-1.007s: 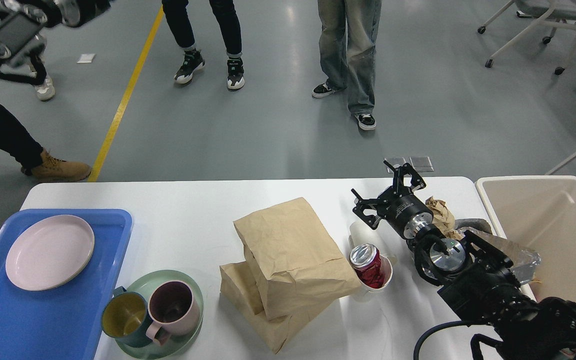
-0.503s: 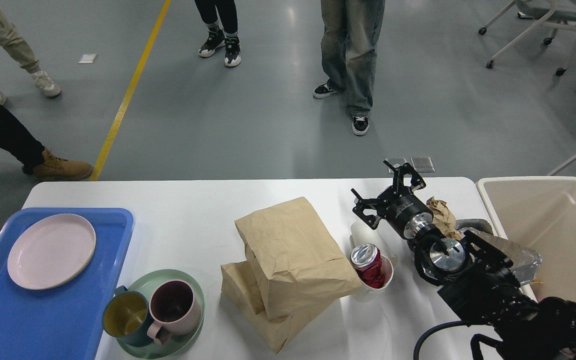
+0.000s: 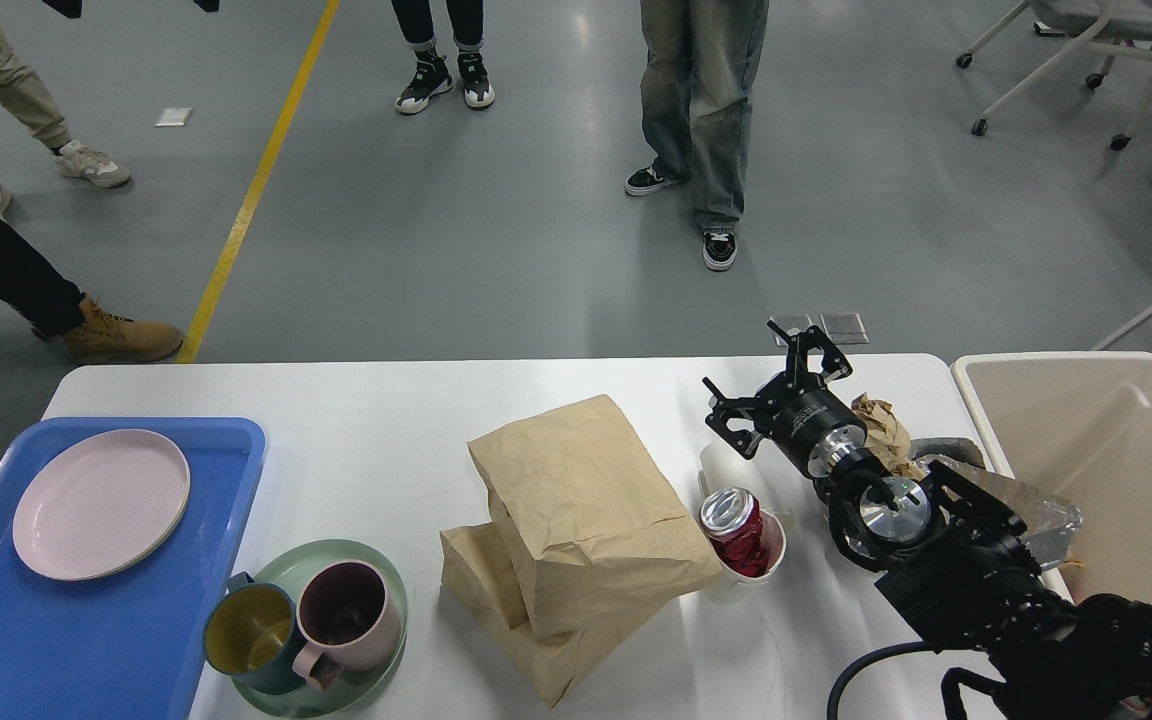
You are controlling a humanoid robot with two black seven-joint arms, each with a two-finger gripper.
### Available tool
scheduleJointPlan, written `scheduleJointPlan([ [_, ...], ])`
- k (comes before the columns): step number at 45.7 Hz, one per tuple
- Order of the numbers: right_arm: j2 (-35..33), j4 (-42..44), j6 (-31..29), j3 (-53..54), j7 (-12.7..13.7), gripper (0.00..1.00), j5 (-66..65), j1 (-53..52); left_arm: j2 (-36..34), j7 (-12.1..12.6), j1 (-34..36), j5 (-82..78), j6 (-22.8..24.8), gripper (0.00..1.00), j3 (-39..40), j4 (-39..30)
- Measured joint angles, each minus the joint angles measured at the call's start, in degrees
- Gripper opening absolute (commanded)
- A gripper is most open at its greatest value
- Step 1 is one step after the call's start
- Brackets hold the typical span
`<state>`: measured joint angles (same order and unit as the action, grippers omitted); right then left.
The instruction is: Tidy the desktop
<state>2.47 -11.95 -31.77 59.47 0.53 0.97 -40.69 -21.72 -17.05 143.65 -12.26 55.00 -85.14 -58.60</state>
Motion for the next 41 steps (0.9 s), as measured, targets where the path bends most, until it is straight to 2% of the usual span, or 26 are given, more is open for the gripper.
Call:
scheduleJointPlan([
  [5,0.03,0.00,-0.02,0.00,0.00,1.00,0.00,0.00,0.52,0.86,-1.37,-0.39,0.00,0.97,-1.10,-5.09],
  [13,0.03,0.00,-0.03,-0.01,0.00,1.00,0.00,0.00,0.37,5.37,0.66,-0.71,0.00,0.97,-2.65,-15.63],
  [20,0.03,0.00,-0.05,-0.01,0.00,1.00,0.00,0.00,-0.84,8.29,1.45,-0.86,0.00,0.97,-3.19,-18.11],
  [29,0.05,0.00,-0.05,-0.01,0.00,1.00,0.00,0.00,-2.75,9.41,-0.59,-3.08,0.00,0.97,-6.66,-19.42],
  [37,0.06,0.00,-0.05,0.00,0.00,1.00,0.00,0.00,-9.63,10.60,-7.87,-4.95,-0.01,0.97,-7.75,-19.46],
  [40,0.06,0.00,-0.05,0.00,0.00,1.00,0.00,0.00,-11.45,12.02,-12.28,-5.12,-0.02,0.97,-7.58,-19.44],
  [41,0.06,0.00,-0.05,0.00,0.00,1.00,0.00,0.00,-12.65,13.47,-15.81,-5.30,-0.02,0.97,-6.94,-19.36],
])
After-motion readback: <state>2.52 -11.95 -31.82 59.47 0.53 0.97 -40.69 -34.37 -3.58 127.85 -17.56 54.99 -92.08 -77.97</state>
